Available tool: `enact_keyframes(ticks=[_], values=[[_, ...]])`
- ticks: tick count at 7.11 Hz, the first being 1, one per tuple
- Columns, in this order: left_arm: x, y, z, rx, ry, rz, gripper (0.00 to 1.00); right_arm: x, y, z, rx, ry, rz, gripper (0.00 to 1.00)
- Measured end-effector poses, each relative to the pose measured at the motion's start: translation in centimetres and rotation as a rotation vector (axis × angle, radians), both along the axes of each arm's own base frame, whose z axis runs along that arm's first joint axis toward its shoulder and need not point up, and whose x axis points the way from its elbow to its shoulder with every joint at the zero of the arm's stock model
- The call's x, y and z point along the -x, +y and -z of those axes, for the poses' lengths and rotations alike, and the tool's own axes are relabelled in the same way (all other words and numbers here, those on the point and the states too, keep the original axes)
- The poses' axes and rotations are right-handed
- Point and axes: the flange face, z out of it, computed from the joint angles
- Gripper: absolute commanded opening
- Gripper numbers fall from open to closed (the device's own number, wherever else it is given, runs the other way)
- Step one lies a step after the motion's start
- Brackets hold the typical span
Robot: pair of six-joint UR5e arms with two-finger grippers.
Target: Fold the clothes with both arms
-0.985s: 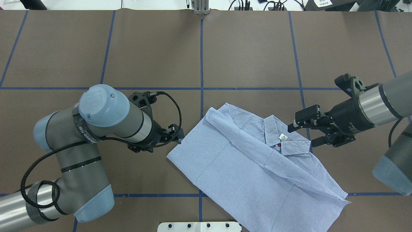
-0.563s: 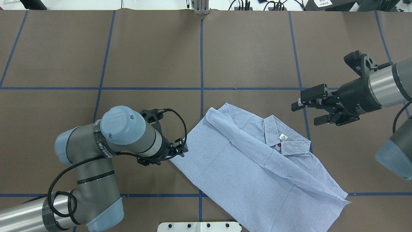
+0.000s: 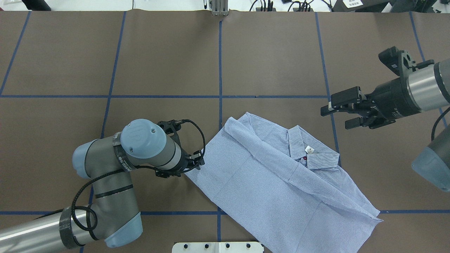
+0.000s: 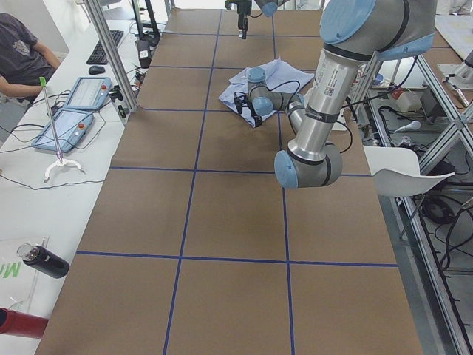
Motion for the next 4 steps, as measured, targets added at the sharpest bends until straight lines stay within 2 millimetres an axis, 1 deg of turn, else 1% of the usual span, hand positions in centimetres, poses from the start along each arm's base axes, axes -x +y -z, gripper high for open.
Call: enact_keyframes(ticks=[4], values=[[-0.15, -0.21, -0.18, -0.002, -0.004, 0.005, 0.56, -0.10, -0.02, -0.20, 0.003, 0.003, -0.002, 1.00]])
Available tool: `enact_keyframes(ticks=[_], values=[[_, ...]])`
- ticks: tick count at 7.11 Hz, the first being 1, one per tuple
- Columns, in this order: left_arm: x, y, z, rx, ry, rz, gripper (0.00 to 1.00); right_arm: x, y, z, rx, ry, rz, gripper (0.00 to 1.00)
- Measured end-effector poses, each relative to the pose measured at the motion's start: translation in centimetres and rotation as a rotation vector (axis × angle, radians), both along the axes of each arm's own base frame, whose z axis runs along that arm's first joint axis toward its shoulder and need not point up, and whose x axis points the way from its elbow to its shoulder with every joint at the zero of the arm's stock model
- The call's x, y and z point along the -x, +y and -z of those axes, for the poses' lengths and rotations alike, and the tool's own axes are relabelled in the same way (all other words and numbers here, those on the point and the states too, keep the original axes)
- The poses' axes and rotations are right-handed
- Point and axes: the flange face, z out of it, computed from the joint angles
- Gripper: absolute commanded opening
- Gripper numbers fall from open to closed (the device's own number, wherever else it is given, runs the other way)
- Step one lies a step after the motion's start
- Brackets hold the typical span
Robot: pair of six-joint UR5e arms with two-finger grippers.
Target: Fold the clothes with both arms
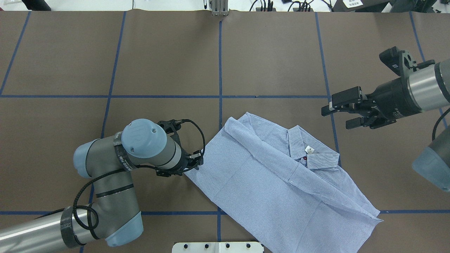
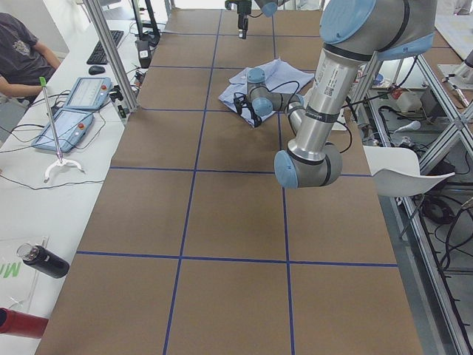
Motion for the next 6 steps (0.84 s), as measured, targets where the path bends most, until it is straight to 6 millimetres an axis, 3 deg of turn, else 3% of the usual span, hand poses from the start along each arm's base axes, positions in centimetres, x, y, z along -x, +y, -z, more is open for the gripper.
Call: enact_keyframes(ticks=[6], values=[[-0.18, -0.08, 0.10, -0.005, -0.001, 0.007, 0.54, -0.03, -0.11, -0.42, 0.007, 0.006, -0.002, 1.00]])
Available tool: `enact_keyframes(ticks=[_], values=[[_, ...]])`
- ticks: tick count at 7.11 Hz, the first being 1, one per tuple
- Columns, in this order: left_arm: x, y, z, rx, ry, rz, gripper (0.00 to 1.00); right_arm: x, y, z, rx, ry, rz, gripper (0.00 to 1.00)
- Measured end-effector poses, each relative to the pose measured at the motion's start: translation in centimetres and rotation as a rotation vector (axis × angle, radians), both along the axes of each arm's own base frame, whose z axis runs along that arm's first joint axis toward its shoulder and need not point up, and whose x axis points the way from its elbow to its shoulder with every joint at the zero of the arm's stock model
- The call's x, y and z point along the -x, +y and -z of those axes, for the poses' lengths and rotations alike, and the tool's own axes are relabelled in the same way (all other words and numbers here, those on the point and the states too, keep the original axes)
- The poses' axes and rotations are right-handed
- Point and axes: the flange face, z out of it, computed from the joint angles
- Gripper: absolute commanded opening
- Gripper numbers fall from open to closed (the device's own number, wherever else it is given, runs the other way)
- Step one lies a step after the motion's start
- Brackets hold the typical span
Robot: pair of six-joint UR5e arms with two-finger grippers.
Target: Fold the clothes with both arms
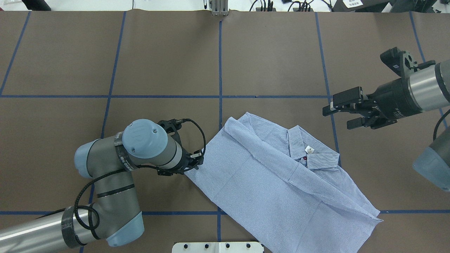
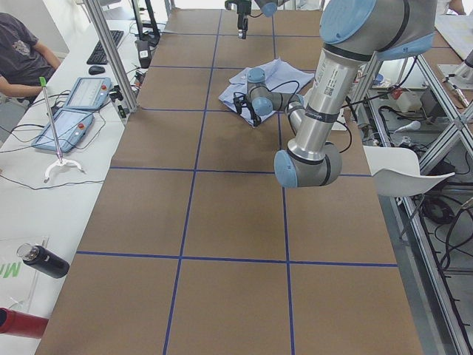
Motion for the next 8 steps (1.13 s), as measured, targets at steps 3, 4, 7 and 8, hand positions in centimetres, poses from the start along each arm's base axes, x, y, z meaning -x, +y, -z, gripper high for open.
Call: enact_keyframes(ticks=[3, 4, 7, 8], values=[[-0.33, -0.13, -0.24, 0.001, -0.003, -0.001, 0.42, 0.04, -0.06, -0.12, 0.002, 0.002, 0.000, 1.00], [-0.39, -0.15, -0.20, 0.001, -0.003, 0.000, 0.26, 0.06, -0.09, -0.17, 0.003, 0.002, 0.000, 1.00], [-0.44, -0.17, -0.10, 0.003, -0.002, 0.001, 0.00, 0.08, -0.20, -0.26, 0.005, 0.004, -0.001, 1.00], [-0.43, -0.16, -0.10, 0.003, -0.002, 0.000, 0.00, 0.10, -0.24, -0.31, 0.006, 0.005, -0.001, 1.00]])
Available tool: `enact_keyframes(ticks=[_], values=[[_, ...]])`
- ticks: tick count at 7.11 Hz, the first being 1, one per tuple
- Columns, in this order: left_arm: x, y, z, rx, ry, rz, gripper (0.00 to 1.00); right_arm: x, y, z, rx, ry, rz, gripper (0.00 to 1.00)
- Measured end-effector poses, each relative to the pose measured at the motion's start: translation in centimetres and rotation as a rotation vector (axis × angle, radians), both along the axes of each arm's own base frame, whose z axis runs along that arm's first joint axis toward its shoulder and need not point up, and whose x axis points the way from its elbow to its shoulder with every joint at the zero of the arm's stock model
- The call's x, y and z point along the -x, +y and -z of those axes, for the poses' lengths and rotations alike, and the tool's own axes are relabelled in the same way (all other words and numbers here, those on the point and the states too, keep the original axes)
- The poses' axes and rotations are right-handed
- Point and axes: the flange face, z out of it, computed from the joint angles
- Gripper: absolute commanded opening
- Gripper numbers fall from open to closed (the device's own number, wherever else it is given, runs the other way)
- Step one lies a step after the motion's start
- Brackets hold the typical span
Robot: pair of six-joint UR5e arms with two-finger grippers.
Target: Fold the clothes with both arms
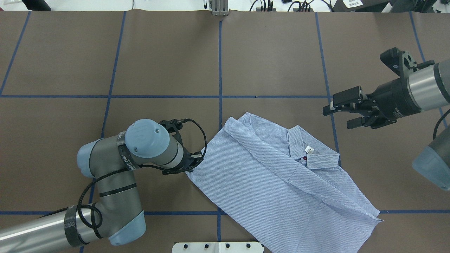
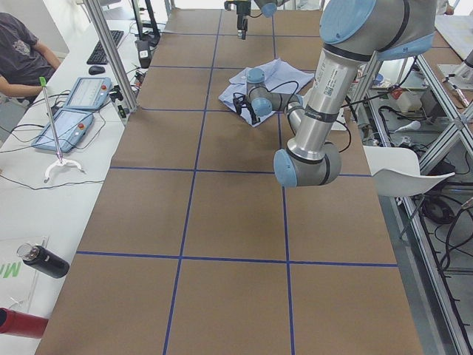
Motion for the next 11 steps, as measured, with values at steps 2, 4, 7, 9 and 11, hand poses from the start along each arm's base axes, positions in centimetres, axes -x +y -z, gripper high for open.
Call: enact_keyframes(ticks=[2, 4, 7, 9, 11], values=[[0.1, 0.0, 0.1, -0.001, 0.002, 0.000, 0.00, 0.0, -0.1, -0.2, 0.003, 0.003, -0.001, 1.00], [0.6, -0.7, 0.4, -0.001, 0.003, 0.013, 0.00, -0.2, -0.3, -0.3, 0.005, 0.004, -0.008, 1.00], [3.0, -5.6, 1.7, -0.009, 0.011, 0.091, 0.00, -0.9, -0.6, -0.2, 0.004, 0.002, -0.022, 1.00], [2.4, -10.5, 3.6, -0.010, 0.000, 0.150, 0.00, -1.3, -0.8, -0.2, 0.004, 0.003, -0.032, 1.00], [1.8, -15.7, 4.9, -0.026, -0.028, 0.205, 0.00, -1.7, -0.9, -0.3, 0.006, 0.004, -0.040, 1.00]])
